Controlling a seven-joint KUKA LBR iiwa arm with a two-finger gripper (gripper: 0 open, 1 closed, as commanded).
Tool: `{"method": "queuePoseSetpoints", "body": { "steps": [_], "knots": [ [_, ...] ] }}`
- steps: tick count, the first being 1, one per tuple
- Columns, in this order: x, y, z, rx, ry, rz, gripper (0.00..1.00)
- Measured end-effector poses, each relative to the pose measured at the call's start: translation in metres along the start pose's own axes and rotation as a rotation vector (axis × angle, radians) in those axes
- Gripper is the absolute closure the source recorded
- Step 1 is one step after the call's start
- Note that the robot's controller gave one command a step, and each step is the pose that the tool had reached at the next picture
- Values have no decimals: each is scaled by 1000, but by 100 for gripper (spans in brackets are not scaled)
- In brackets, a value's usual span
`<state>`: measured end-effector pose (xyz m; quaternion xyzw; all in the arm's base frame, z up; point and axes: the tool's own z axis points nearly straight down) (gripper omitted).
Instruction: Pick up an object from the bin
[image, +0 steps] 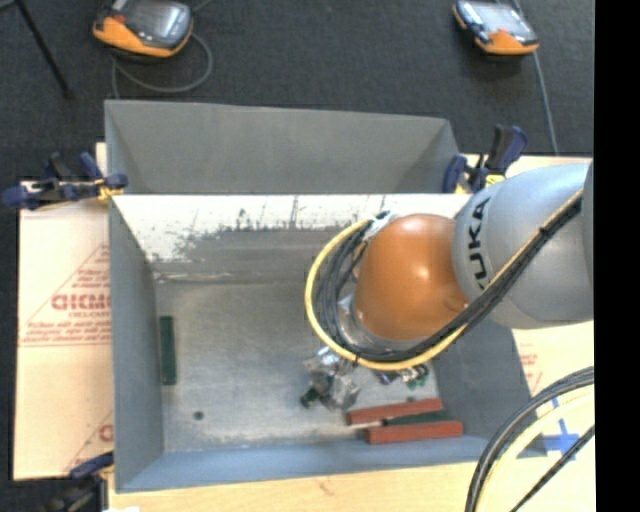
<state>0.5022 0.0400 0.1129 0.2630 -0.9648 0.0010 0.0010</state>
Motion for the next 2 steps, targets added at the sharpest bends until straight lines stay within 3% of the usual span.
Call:
{"method": "queuePoseSetpoints", "body": {
  "steps": [1,2],
  "knots": [
    [-45,17,-16,1,-9,-110,100],
    [-90,5,-102,5,-12,-577,100]
  ]
}}
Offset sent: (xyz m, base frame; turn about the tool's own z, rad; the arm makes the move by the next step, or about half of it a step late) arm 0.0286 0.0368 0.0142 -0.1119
